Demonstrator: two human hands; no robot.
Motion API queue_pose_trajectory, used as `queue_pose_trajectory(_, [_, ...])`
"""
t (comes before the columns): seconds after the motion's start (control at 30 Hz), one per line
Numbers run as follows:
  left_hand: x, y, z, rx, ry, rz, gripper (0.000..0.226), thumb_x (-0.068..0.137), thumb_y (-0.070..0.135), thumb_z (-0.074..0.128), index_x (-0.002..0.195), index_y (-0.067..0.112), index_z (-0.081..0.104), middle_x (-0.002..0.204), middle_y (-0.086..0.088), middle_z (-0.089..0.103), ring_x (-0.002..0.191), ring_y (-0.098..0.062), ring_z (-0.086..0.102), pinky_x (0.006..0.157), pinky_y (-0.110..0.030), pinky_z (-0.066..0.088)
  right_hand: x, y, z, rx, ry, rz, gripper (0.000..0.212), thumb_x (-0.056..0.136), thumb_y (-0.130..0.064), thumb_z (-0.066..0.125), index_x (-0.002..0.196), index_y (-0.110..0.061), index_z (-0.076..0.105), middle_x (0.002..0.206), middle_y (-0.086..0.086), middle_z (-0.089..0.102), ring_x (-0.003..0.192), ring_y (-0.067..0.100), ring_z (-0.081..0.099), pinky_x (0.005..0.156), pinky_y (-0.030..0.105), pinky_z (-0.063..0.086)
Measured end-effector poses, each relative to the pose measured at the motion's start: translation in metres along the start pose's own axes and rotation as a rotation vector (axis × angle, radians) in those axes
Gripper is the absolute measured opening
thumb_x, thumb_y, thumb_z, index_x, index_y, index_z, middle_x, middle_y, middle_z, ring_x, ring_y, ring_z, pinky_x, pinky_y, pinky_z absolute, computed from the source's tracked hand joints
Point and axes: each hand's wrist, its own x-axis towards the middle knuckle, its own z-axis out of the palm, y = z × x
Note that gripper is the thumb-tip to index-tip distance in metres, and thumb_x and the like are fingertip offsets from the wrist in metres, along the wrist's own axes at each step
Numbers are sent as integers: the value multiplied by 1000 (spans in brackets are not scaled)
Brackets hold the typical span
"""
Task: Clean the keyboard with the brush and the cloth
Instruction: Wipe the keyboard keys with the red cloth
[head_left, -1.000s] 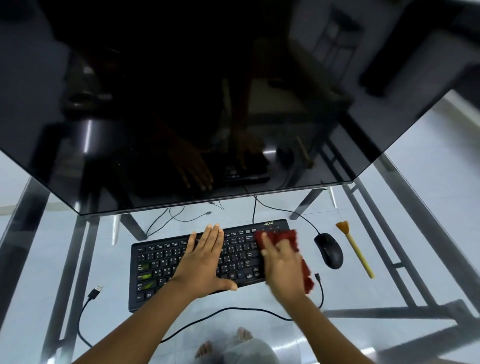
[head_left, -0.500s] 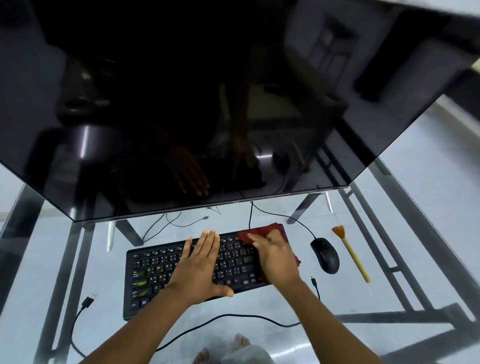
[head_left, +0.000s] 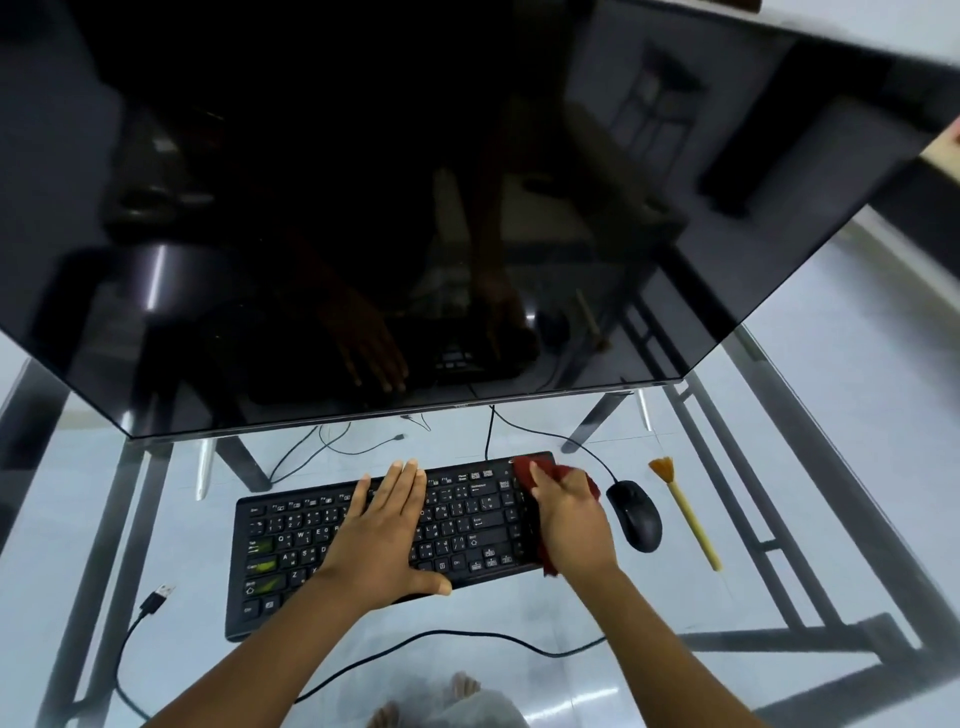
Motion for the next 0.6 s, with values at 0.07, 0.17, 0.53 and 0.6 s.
queue_pose_trajectory(0.07, [1, 0, 1, -8, 4, -6, 134, 51, 95, 26, 145, 14, -26, 154, -2, -31, 140, -17, -32, 117, -46, -14, -24, 10, 4, -95, -49, 37, 35, 99, -39, 42, 132, -31, 49, 110, 2, 58, 76, 22, 66, 67, 33, 58])
queue_pose_trajectory(0.17, [2, 0, 2, -24, 12, -4, 135, 57, 94, 38, 144, 14, -27, 153, 0, -33, 140, -18, -32, 117, -46, -15, -40, 13, 3, -125, -45, 16, 41, 99, -30, 42, 140, -26, 46, 111, 9, 55, 75, 24, 65, 71, 28, 57])
queue_pose_trajectory(0.53, [3, 1, 0, -34, 28, -5, 132, 60, 91, 44, 141, 16, -29, 153, 0, -31, 140, -17, -32, 115, -43, -19, -50, 6, -2, 69, 11, 164, 47, 101, -21, 41, 147, -22, 36, 117, 12, 49, 78, 24, 64, 70, 26, 56])
queue_pose_trajectory(0.6, [2, 2, -2, -34, 24, -1, 132, 62, 90, 45, 142, 16, -28, 153, 0, -32, 139, -17, -33, 115, -43, -19, -44, 11, 0, 75, 44, 160, 45, 101, -25, 40, 146, -22, 37, 115, 11, 49, 76, 24, 63, 67, 25, 54])
